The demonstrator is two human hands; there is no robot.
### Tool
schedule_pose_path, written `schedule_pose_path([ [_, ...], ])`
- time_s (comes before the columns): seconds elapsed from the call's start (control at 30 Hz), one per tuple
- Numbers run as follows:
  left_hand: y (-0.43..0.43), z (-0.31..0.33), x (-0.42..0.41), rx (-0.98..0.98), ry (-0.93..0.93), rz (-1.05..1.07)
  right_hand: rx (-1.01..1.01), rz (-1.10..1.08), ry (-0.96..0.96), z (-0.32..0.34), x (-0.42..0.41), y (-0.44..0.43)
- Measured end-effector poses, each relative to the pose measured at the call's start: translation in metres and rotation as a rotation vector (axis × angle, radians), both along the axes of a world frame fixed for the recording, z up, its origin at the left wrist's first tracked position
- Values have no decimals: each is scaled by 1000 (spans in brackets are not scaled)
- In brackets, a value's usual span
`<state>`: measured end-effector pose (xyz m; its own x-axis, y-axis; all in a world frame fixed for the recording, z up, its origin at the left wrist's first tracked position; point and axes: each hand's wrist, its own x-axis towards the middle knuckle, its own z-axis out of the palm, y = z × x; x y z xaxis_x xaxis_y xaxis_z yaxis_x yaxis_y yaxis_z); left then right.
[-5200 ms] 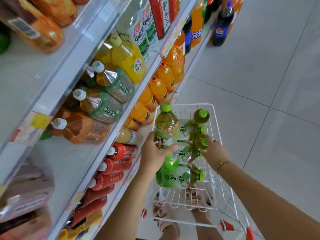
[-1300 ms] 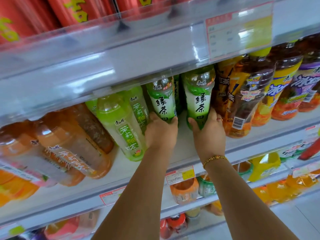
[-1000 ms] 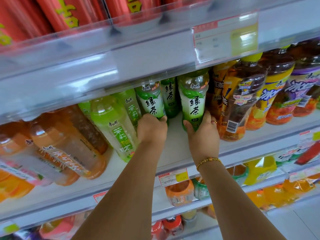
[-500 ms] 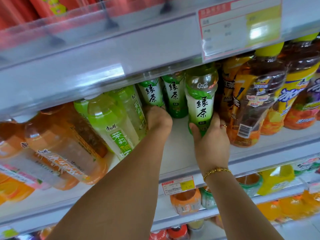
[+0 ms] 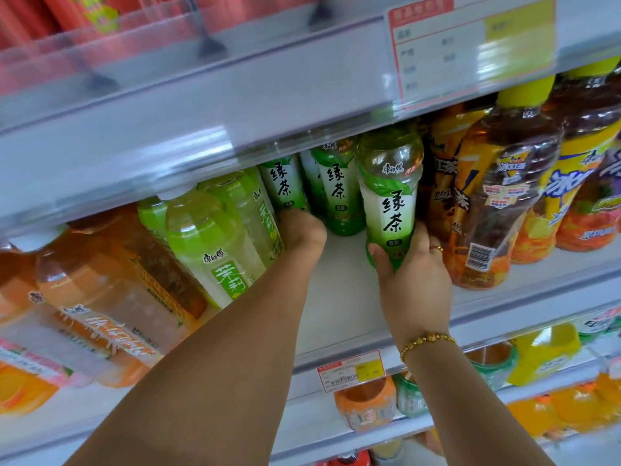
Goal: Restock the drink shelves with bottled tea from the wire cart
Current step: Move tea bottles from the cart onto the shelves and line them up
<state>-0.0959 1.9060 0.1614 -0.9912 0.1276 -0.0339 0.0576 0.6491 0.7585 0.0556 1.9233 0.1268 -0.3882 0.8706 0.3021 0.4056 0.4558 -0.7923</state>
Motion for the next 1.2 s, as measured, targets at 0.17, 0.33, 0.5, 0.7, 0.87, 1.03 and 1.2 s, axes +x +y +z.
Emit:
schedule_pose_path([
  [0.17,-1,-1,-2,-45,-18,-88,3,4,-5,0,0,0],
  [0.33,-4,-4,-3,-76,-33,-126,18,33,-32,2,1,-2],
  [0.5,-13,2,18,198,-102,-114,25,31,-26,1,2,-1],
  [0.7,-73,-7,67,133,-181,-370,-47,164,-100,10,-3,-7],
  [0.87,-123,-14,86,-94,43,-529,-292,316,36,16,-35,-15],
  [1.03,-158,-12,97,-232,238,-748,-424,273,178,6,-75,-20],
  [1.2,-190,-3,92,-268,285,-838,-369,207,139,4,-87,-19],
])
